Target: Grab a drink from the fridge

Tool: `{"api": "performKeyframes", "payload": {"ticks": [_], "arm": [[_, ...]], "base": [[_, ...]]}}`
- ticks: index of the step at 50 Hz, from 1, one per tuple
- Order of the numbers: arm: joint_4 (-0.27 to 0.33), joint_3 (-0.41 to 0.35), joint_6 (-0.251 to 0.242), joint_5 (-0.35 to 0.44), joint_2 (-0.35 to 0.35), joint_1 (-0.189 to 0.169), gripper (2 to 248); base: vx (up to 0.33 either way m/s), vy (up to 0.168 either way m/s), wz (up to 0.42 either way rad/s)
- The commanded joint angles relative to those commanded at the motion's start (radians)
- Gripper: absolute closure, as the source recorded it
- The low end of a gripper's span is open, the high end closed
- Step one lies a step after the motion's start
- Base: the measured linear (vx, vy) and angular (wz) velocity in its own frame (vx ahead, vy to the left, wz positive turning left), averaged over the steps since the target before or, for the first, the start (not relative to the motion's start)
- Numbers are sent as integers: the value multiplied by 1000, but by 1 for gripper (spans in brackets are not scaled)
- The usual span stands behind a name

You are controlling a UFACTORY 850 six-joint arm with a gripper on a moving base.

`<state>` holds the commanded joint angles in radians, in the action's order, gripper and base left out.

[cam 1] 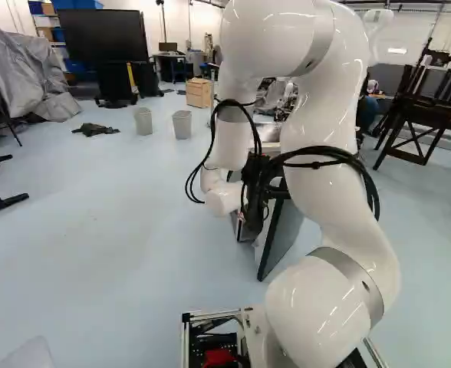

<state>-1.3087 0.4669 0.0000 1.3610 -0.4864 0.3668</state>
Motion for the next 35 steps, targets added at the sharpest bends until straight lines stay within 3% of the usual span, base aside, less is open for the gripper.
{"api": "performKeyframes", "payload": {"ticks": [35], "arm": [[-1,-159,0,22,83,-40,3]], "base": [[0,0,0]]}}
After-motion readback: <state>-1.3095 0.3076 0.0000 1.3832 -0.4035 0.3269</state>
